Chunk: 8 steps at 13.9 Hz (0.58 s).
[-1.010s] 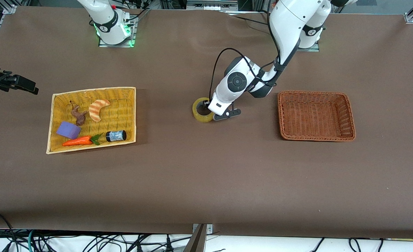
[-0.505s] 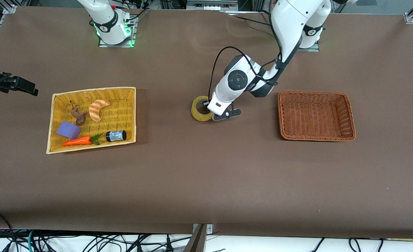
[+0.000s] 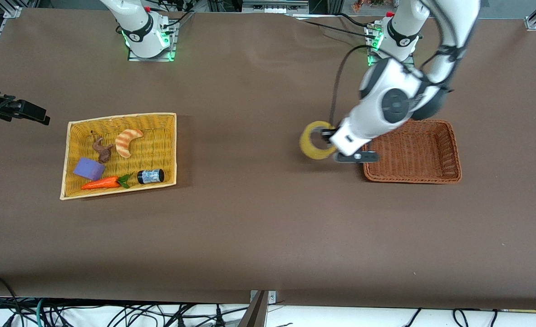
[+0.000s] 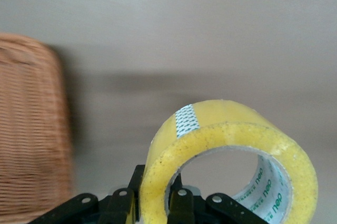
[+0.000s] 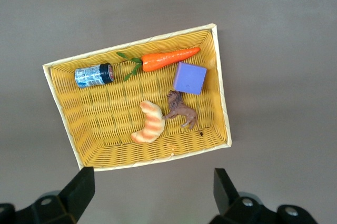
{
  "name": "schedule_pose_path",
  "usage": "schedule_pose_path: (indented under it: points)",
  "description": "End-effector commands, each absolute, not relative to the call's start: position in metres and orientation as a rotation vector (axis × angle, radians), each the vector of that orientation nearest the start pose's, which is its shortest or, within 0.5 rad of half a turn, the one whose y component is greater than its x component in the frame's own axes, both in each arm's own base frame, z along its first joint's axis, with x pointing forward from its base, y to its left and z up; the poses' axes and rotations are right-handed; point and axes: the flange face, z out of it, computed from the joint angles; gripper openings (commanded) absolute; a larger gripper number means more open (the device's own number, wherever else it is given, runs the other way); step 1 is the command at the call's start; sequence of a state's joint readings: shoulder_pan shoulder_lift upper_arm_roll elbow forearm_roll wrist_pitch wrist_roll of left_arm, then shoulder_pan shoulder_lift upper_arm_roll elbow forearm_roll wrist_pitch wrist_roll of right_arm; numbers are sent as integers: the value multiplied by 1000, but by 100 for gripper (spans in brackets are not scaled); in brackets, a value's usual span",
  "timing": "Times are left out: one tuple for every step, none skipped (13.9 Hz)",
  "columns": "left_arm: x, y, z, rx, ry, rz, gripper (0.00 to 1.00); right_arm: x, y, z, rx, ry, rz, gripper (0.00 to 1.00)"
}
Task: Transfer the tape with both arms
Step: 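Carry the tape roll into the wicker basket and lower it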
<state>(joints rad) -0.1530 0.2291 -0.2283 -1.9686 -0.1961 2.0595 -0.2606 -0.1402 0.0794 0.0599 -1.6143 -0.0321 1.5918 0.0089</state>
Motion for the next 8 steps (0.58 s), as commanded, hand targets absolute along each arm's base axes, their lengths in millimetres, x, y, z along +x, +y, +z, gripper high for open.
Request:
schedule_pose_path:
  points:
    - [516,-138,343,-3267,289,324,0,575,-52,567,-3150,160,153,100]
    - [512,-107,333,-3265,353,347,0,575,-52,567,-3150,160,153,100]
    - [511,-79,326,-3267,392,356,0,575,-52,567,-3150,160,153,100]
    - [511,-55,318,-3251,453,357,0,575,-52,567,-3150,160,153,100]
    - [511,-35,312,-3196,502,355,0,575,-52,567,-3150,160,153,100]
    - [512,-25,303,-3150,530,343,0,575,-52,567,-3150,160,151,100]
    - [511,-12,290,-3129,524,333,0,575,-52,567,-3150,160,151,100]
    - [510,-1,272,-3123,518,324,0,575,-52,567,-3150,160,151,100]
